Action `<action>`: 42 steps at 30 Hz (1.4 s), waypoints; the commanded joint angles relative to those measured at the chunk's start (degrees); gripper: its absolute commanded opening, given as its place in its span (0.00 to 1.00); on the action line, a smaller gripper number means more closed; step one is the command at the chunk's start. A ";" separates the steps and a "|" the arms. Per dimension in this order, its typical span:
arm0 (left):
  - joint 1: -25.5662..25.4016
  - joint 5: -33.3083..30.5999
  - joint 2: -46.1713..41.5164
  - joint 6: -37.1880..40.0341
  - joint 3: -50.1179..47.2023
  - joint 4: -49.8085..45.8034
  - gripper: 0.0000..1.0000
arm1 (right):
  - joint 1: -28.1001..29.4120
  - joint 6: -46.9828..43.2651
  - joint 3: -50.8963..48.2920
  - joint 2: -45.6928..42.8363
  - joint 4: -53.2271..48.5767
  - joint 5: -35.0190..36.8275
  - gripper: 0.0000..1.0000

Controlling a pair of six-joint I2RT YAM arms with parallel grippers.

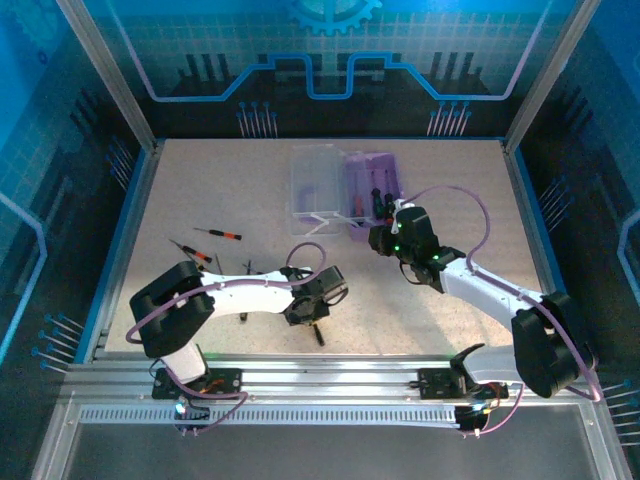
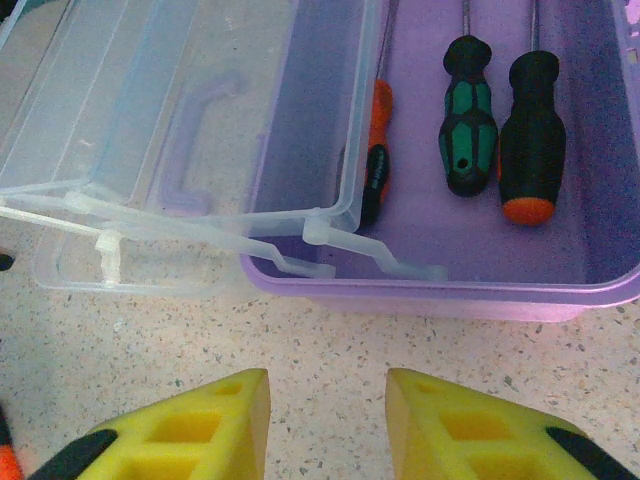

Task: Pack the tool kit

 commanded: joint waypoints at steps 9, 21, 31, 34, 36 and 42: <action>-0.22 -1.68 1.75 6.13 5.30 0.13 0.00 | 0.57 0.40 -0.26 -2.08 0.43 1.00 0.37; -1.46 -6.90 -13.95 14.05 3.22 0.84 0.00 | 0.64 -0.64 2.17 0.39 2.71 -13.54 0.45; 11.03 -6.40 -29.08 18.91 -2.19 9.36 0.00 | 5.83 -0.74 3.87 5.62 10.36 -38.59 0.57; 14.19 -5.00 -30.89 18.93 -3.82 11.56 0.00 | 6.65 2.20 2.97 5.65 13.34 -40.90 0.61; 14.84 -4.90 -31.13 18.90 -4.12 11.94 0.00 | 7.45 2.61 3.59 6.24 13.25 -43.47 0.61; 15.45 -4.44 -30.61 18.10 -5.23 14.36 0.00 | 12.53 1.79 7.38 9.00 9.44 -43.88 0.64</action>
